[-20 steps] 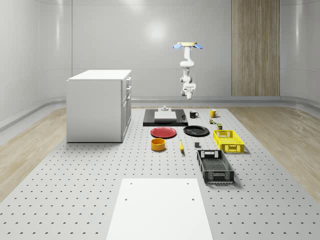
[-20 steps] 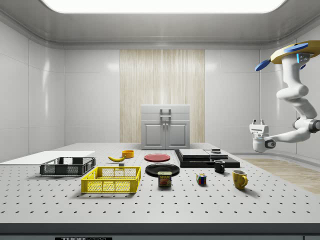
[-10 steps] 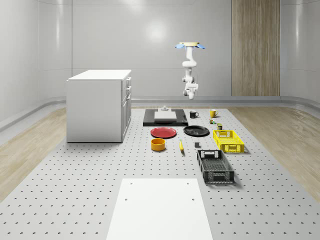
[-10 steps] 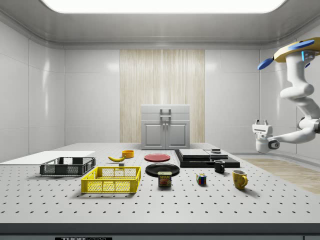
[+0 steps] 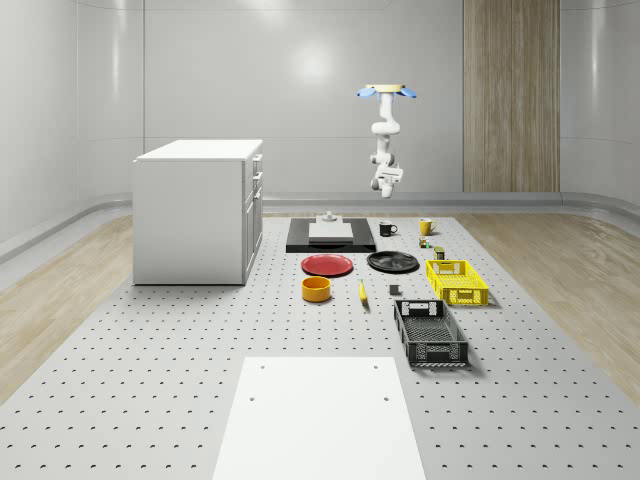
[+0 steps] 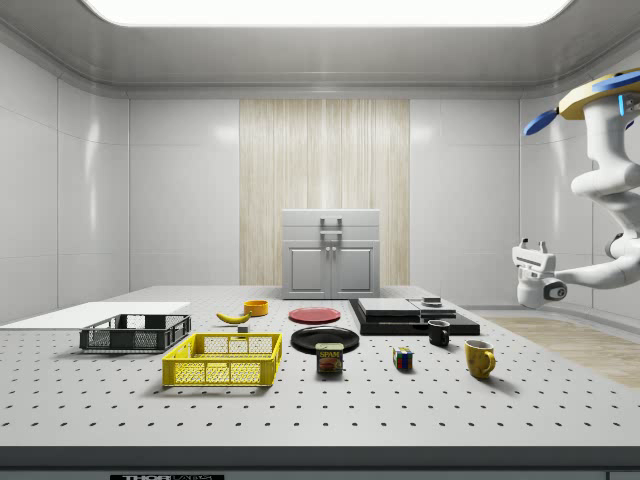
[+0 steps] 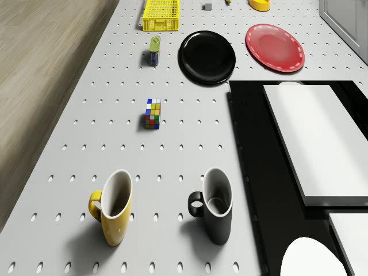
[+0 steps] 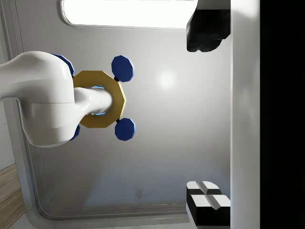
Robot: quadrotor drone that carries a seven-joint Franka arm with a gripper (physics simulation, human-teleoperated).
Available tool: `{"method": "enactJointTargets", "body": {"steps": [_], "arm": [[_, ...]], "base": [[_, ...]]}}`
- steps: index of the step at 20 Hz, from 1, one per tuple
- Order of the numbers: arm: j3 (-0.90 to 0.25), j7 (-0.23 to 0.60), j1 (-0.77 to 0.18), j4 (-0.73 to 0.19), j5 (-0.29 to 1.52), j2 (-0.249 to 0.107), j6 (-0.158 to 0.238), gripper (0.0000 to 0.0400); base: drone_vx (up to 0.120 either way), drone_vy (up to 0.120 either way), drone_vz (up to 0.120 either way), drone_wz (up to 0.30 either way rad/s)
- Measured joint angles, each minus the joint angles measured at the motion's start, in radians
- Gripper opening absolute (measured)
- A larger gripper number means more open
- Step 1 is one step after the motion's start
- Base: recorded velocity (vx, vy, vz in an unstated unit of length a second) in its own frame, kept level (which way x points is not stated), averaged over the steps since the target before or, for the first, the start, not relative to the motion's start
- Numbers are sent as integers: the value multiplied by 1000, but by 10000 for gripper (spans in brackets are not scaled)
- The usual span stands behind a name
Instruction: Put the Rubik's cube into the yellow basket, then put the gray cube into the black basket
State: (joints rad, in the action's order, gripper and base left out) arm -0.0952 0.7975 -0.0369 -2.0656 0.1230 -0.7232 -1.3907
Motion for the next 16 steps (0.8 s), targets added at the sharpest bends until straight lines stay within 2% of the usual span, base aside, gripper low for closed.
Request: {"method": "enactJointTargets", "body": {"steps": [5, 9, 12, 16], "arm": [[-116, 23, -36, -29, 164, -9, -8, 400], [-290, 64, -95, -109, 420, -28, -21, 400], [-472, 125, -167, -242, 706, -58, -34, 400], [-721, 268, -314, -499, 1158, -115, -26, 400]], "base": [[0, 120, 0, 0], [0, 120, 0, 0], [0, 120, 0, 0], [110, 120, 0, 0]]}}
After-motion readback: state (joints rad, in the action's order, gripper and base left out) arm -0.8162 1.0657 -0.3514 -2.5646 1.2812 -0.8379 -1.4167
